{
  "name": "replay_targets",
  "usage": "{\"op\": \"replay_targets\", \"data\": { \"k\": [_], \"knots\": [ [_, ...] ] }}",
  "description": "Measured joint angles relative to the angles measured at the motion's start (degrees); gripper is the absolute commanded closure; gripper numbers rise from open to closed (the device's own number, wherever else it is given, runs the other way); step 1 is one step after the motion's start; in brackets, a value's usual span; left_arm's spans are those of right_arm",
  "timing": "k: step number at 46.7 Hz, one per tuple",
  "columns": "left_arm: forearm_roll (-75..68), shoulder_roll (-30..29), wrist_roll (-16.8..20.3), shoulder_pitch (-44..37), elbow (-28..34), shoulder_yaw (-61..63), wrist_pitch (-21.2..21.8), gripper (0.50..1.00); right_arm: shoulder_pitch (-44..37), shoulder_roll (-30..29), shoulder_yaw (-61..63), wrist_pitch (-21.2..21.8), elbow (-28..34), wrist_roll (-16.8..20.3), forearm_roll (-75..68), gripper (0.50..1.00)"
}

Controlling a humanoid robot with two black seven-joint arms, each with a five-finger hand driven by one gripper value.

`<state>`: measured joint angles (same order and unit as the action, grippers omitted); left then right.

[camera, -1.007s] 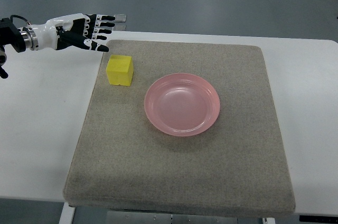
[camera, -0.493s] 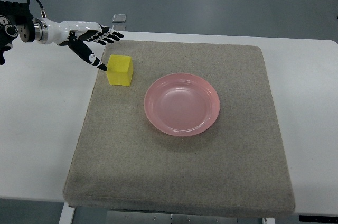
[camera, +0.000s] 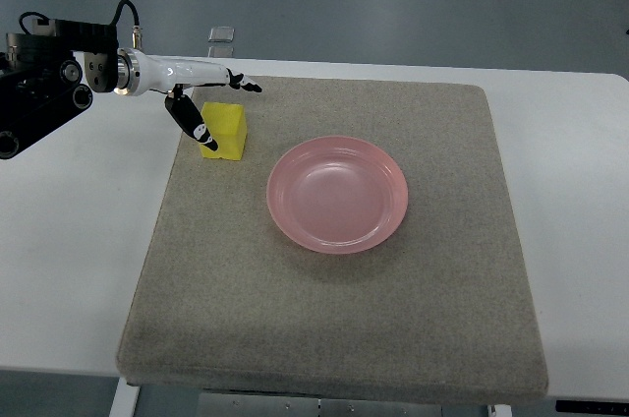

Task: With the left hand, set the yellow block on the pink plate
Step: 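Move the left hand over the yellow cube and lower fingers, then close the left hand fingers around the yellow cube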

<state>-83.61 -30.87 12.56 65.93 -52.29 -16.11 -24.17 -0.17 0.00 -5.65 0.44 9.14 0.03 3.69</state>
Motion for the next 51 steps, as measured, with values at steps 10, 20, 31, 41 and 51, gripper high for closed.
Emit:
{"op": "replay_targets", "data": {
  "k": [10, 20, 31, 41, 51],
  "knots": [
    [-6.87, 1.74, 0.0, -0.02, 0.68, 1.49, 3.72, 0.508, -0.01, 0.0, 0.0, 0.0, 0.0, -0.02, 0.0, 0.576],
    [-8.58, 2.85, 0.0, -0.3, 0.87, 4.06, 5.97, 0.576, 0.0, 0.0, -0.03, 0.0, 0.0, -0.02, 0.0, 0.576],
    [-8.86, 3.35, -1.05, -0.21, 1.34, 4.48, 5.99, 0.823, -0.01, 0.0, 0.0, 0.0, -0.01, -0.01, 0.0, 0.576],
    [-10.93, 3.37, -1.25, 0.34, 2.34, 4.52, 5.98, 0.969, 0.0, 0.0, -0.01, 0.0, 0.0, -0.01, 0.0, 0.576],
    [-10.28, 3.21, -1.25, 3.22, 2.33, 4.32, 5.78, 1.0, 0.0, 0.0, -0.03, 0.0, 0.0, -0.02, 0.0, 0.576]
  ]
}}
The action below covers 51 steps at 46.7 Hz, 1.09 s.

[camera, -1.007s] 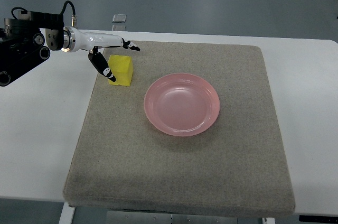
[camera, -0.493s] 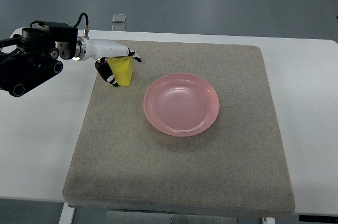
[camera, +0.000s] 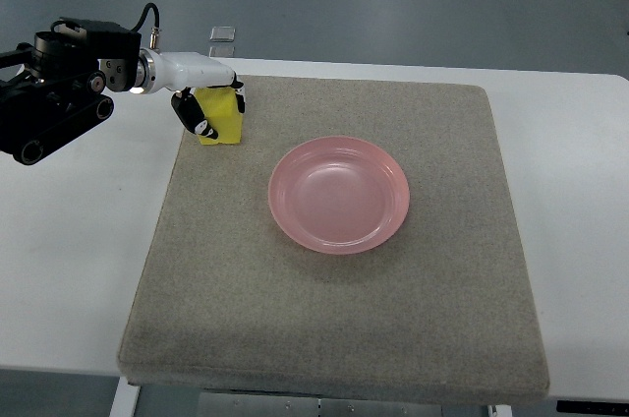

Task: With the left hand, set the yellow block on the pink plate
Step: 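Close the left hand fingers around the yellow cube, then carry the yellow cube with the left hand onto the pink plate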

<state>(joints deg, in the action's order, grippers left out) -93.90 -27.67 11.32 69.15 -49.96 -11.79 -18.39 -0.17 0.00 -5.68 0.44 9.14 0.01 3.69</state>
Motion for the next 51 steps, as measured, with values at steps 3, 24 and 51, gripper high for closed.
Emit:
{"op": "replay_targets", "data": {
  "k": [3, 24, 51],
  "knots": [
    [0.14, -0.01, 0.01, 0.96, -0.66, -0.03, -0.5, 1.0, 0.0, 0.0, 0.0, 0.0, 0.0, 0.0, 0.0, 0.576],
    [2.86, -3.35, 1.04, 2.18, -20.51, -0.16, -1.9, 1.0, 0.01, 0.0, 0.01, 0.0, 0.0, 0.0, 0.0, 0.576],
    [-0.7, 8.38, 0.01, -1.86, -15.69, 0.01, 1.03, 0.869, 0.0, 0.0, 0.0, 0.0, 0.0, -0.01, 0.0, 0.576]
  ]
}}
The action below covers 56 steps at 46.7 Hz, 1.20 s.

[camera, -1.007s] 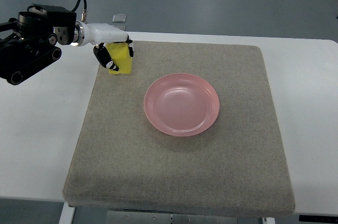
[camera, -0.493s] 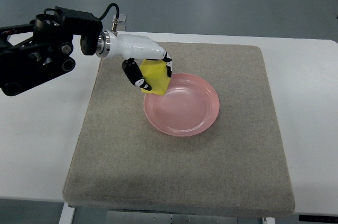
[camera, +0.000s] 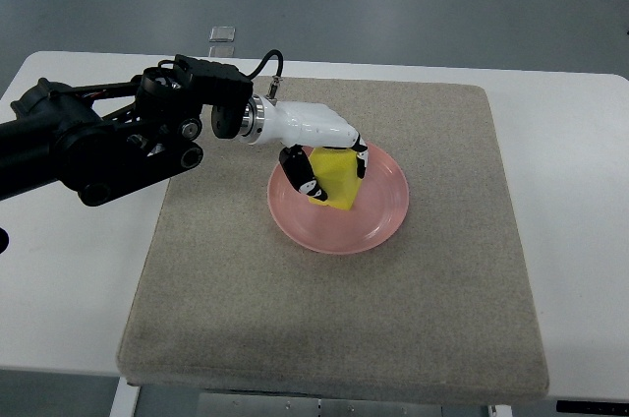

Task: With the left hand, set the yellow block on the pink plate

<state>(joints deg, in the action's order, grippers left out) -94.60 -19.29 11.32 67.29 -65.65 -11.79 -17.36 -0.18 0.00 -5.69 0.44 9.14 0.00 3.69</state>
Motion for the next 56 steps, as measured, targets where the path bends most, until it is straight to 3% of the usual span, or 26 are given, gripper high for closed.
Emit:
{"op": "replay_targets", "data": {
  "k": [2, 6, 10, 24, 41, 56],
  "knots": [
    [-0.83, 0.45, 0.0, -0.78, 0.56, 0.01, 1.52, 0.768, 0.01, 0.0, 0.0, 0.0, 0.0, 0.01, 0.0, 0.576],
    [-2.23, 0.95, 0.01, -2.06, 0.85, 0.09, 4.96, 0.707, 0.0, 0.0, 0.01, 0.0, 0.0, 0.01, 0.0, 0.576],
    [-2.59, 1.08, 0.01, -2.24, 0.82, 0.09, 5.86, 0.508, 0.0, 0.0, -0.01, 0.0, -0.02, 0.01, 0.0, 0.576],
    [6.11, -0.74, 0.45, -1.29, -0.54, -0.07, 4.4, 0.5, 0.0, 0.0, 0.03, 0.0, -0.01, 0.01, 0.0, 0.576],
    [62.65, -10.02, 0.27, 3.15, 1.85, -0.75, 0.57, 0.5, 0.0, 0.0, 0.0, 0.0, -0.01, 0.02, 0.0, 0.576],
    [100.91, -13.59, 0.09, -3.57, 3.79, -1.21, 0.4, 0.5, 0.0, 0.0, 0.02, 0.0, -0.01, 0.0, 0.0, 0.576]
  ]
}}
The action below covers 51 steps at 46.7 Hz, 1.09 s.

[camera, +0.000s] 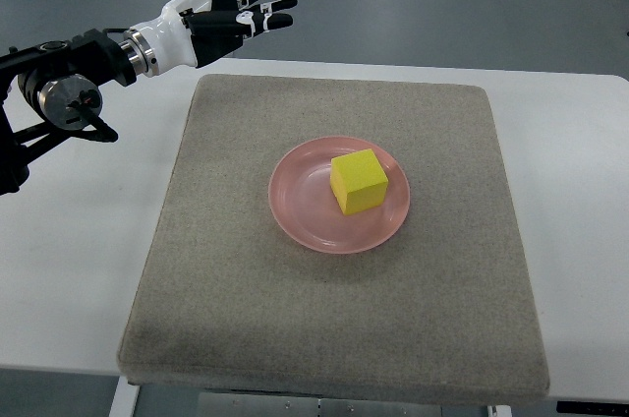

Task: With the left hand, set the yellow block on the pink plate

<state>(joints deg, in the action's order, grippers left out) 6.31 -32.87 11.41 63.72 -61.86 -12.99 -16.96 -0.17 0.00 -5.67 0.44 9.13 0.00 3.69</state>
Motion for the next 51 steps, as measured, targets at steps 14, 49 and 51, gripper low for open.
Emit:
{"op": "replay_targets", "data": {
  "k": [14, 49, 51],
  "knots": [
    [5.54, 0.09, -0.51, -10.43, 2.94, -8.36, -6.44, 0.5, 0.0, 0.0, -0.02, 0.0, 0.01, 0.0, 0.0, 0.576],
    [11.93, -0.32, -9.03, -14.19, 7.69, -11.44, -10.33, 0.5, 0.1, 0.0, 0.17, 0.64, 0.58, 0.04, -0.24, 0.576],
    [11.92, -0.36, -9.04, -14.5, 7.71, -11.38, -10.27, 0.5, 0.09, 0.0, 0.16, 0.68, 0.65, 0.04, -0.24, 0.576]
  ]
}}
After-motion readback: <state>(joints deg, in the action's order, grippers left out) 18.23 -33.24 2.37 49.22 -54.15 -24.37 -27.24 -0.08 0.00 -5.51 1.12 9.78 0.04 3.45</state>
